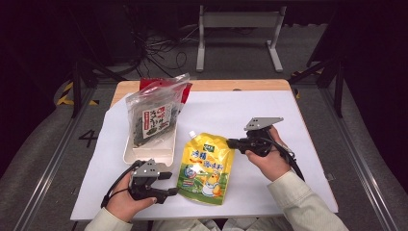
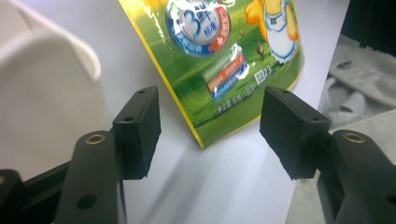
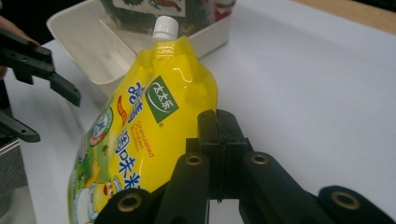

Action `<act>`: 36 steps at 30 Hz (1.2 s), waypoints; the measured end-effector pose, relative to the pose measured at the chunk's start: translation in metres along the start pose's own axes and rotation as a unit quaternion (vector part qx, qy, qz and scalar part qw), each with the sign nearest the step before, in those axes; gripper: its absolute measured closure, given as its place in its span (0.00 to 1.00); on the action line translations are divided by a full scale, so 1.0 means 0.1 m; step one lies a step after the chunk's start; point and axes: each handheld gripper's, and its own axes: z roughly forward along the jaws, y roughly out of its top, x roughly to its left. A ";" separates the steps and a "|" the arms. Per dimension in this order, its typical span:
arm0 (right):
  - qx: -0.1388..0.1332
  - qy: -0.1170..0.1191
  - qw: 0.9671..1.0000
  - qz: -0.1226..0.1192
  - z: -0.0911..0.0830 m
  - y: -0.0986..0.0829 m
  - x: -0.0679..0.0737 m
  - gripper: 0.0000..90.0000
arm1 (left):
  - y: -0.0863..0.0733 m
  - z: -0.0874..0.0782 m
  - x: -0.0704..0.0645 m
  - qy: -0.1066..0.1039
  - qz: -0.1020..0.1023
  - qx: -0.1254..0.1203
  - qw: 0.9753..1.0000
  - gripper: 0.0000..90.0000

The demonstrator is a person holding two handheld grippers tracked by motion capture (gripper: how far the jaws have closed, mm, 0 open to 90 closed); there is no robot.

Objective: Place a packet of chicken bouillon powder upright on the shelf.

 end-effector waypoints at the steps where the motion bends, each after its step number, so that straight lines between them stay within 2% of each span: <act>1: -0.004 0.003 1.000 -0.005 -0.03 0.02 0.02 1.00 | 0.02 0.00 -0.01 -0.002 0.002 -0.003 1.000 0.39; 4: -0.015 0.007 1.000 -0.019 -0.10 0.07 0.10 1.00 | 0.08 0.01 -0.03 -0.002 0.014 -0.014 1.000 0.32; 11: -0.029 0.019 0.999 -0.039 -0.18 0.12 0.23 1.00 | 0.22 0.06 -0.02 0.021 0.030 -0.047 0.998 0.20; 12: -0.030 0.020 0.999 -0.040 -0.19 0.12 0.25 1.00 | 0.24 0.06 0.00 0.026 0.031 -0.046 0.998 0.19; 15: -0.034 0.023 0.998 -0.044 -0.21 0.13 0.30 1.00 | 0.28 0.11 0.01 0.021 0.026 -0.047 0.998 0.20; 18: -0.036 0.026 0.998 -0.046 -0.23 0.13 0.32 1.00 | 0.30 0.15 0.01 0.020 0.030 -0.046 0.998 0.19; 23: -0.042 0.032 0.997 -0.052 -0.26 0.14 0.36 1.00 | 0.36 0.20 0.04 0.006 0.029 -0.064 0.998 0.19; 26: -0.044 0.037 0.997 -0.055 -0.28 0.14 0.39 1.00 | 0.37 0.22 0.04 -0.013 0.029 -0.066 0.997 0.30; 28: -0.045 0.039 0.997 -0.054 -0.28 0.14 0.40 1.00 | 0.37 0.23 0.03 -0.020 0.038 -0.062 0.997 0.40; 31: -0.046 0.043 0.997 -0.052 -0.28 0.14 0.40 1.00 | 0.38 0.23 0.00 -0.010 0.046 -0.054 0.997 0.52; 33: -0.047 0.042 0.997 -0.053 -0.28 0.14 0.40 1.00 | 0.38 0.21 0.01 -0.023 0.029 -0.057 0.998 0.59; 35: -0.046 0.042 0.997 -0.053 -0.29 0.14 0.40 1.00 | 0.37 0.17 0.03 -0.042 0.018 -0.064 0.997 0.73; 36: -0.047 0.043 0.997 -0.053 -0.29 0.14 0.39 1.00 | 0.37 0.17 0.03 -0.047 0.015 -0.067 0.997 0.76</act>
